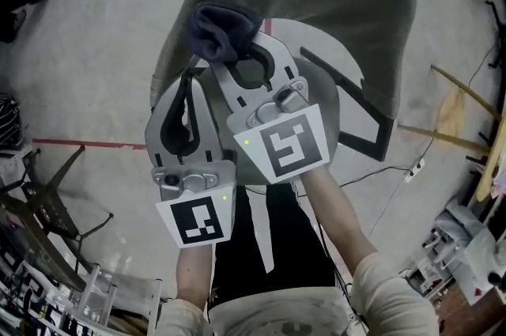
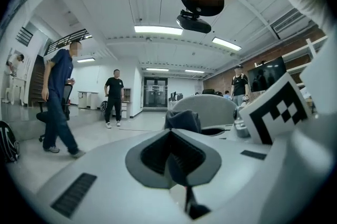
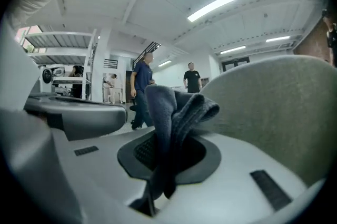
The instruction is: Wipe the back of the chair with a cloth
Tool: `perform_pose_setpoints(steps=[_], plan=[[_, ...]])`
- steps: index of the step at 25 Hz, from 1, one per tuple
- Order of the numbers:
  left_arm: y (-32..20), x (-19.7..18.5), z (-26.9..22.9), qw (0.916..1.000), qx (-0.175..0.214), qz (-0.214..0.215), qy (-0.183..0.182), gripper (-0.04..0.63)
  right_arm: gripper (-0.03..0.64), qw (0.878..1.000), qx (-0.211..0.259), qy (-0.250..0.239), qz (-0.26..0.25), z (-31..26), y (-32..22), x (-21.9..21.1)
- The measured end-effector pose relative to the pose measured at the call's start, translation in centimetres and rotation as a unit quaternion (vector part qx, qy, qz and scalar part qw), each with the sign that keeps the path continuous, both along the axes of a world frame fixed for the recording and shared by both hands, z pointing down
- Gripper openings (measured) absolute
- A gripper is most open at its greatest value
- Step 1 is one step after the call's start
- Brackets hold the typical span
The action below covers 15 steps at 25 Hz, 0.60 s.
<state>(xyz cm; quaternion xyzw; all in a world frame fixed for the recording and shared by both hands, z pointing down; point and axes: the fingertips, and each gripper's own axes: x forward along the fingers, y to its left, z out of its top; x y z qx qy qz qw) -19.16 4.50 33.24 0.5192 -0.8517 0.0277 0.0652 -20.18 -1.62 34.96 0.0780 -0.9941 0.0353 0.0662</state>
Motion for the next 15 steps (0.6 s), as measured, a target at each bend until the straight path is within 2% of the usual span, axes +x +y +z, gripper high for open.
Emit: perform_pose_setpoints(steps=[7, 15], plan=[[2.5, -1.9, 1.9, 0.9993, -0.009, -0.037, 0.008, 0.015, 0.054, 0.997, 0.023, 0.043, -0.066, 3.0, 3.1, -2.7], [2.3, -2.2, 2.2, 0.9992, -0.014, -0.036, 0.006, 0.015, 0.054, 0.995, 0.039, 0.063, -0.074, 3.7, 3.1, -3.6]])
